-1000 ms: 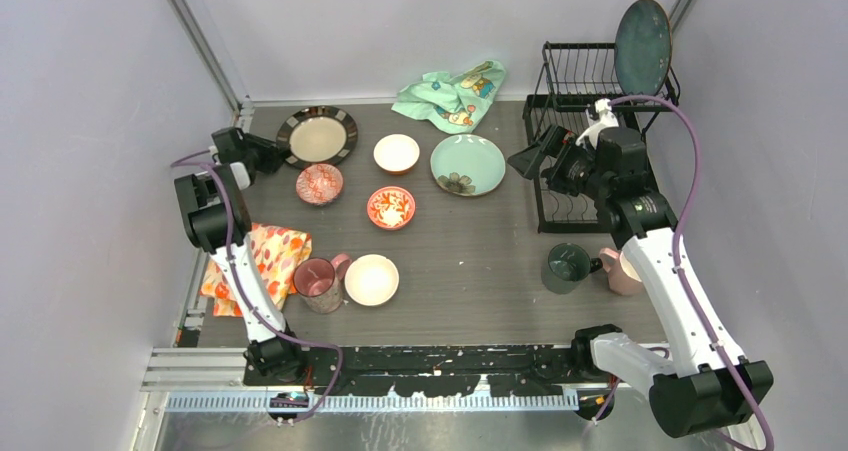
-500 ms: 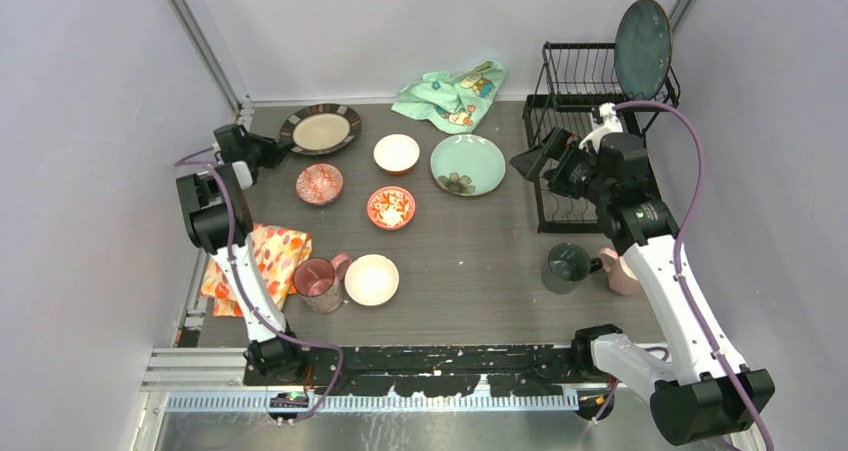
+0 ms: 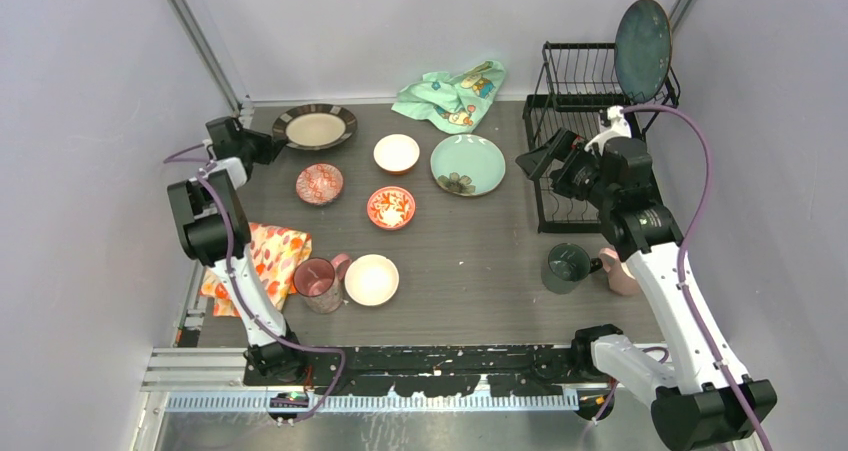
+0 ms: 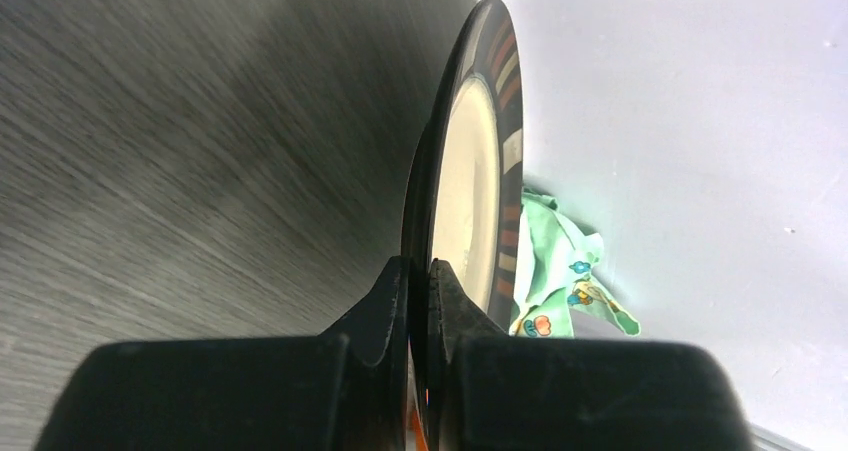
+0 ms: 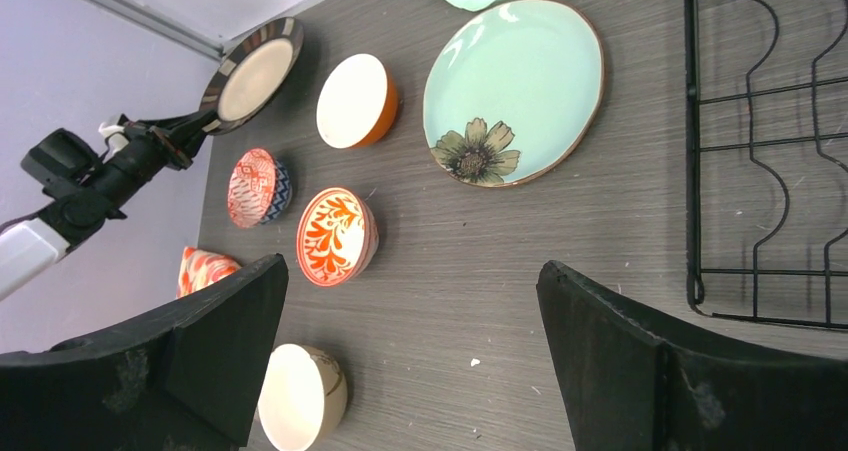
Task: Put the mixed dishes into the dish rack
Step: Pick up the plate from the corner of the board.
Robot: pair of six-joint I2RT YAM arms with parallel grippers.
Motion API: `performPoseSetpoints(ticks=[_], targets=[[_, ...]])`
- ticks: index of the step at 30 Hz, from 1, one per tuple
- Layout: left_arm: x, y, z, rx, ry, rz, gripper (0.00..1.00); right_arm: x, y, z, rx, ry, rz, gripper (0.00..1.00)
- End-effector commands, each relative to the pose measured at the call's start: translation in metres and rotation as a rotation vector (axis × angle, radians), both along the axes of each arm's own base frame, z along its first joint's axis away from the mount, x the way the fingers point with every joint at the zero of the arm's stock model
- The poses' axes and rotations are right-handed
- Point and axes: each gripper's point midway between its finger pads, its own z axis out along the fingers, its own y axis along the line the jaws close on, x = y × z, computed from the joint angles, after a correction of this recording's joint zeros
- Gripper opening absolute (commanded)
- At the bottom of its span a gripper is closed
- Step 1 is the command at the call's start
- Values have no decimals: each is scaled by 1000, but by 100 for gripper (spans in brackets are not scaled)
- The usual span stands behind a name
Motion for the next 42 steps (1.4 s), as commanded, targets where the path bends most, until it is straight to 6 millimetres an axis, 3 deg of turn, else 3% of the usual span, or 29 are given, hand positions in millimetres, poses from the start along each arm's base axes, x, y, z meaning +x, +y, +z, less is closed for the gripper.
performPoseSetpoints(ticks=[1,6,11,17,20,24,34,38,42], targets=[[7,-8,115,29,-273,-40,0,-1,-12,15,7,-52,-80,100],[0,-8,139,65,-308,-43,0,-3,-23,15,-1,-31,-150,100],[-13,-22,166,39,-352,-94,0,-4,-22,20,34,-29,-163,100],[-46,-40,179,67,-327,-167,0,-6,-8,19,71,-6,-90,100],[-70,-48,174,44,-245,-179,0,-7,1,18,120,-4,-59,100],[-103,-71,180,20,-228,-241,0,-6,12,13,181,46,-29,100],[-163,-133,192,-48,-276,-457,0,7,43,8,413,109,4,100],[-190,-162,193,-39,-274,-538,0,14,66,11,500,99,56,98],[-215,-191,194,-37,-303,-623,0,17,100,13,524,122,155,89]])
